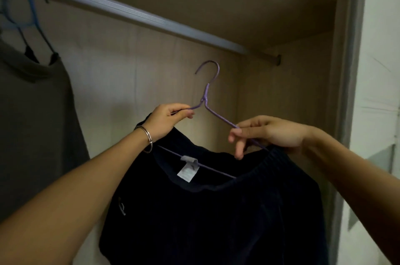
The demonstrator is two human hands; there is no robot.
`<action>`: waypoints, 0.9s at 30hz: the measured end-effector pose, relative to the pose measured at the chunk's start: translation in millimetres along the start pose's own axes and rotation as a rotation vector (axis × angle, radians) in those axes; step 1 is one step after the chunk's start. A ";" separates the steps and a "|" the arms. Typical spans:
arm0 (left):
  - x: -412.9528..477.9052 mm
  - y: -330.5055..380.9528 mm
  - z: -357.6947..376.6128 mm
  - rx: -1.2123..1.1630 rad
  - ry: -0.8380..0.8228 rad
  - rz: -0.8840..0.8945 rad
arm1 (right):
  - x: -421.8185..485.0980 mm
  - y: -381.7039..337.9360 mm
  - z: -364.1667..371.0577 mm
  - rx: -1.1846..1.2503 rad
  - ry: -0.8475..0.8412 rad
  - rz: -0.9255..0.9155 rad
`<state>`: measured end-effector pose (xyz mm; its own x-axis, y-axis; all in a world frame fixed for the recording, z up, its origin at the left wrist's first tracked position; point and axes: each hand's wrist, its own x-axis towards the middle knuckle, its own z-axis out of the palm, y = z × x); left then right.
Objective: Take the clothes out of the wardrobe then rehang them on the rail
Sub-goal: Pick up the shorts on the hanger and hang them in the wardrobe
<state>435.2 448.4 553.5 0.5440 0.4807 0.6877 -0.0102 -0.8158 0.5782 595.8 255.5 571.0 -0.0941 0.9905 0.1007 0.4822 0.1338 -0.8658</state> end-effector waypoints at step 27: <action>99.9 41.7 30.8 -0.488 0.420 -0.486 | 88.4 0.8 -47.4 -0.051 0.175 -0.167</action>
<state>515.0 452.5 632.8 0.2215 0.9055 0.3619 -0.2716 -0.2991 0.9147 629.2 344.7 602.4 -0.0256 0.9446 0.3273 0.5161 0.2929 -0.8049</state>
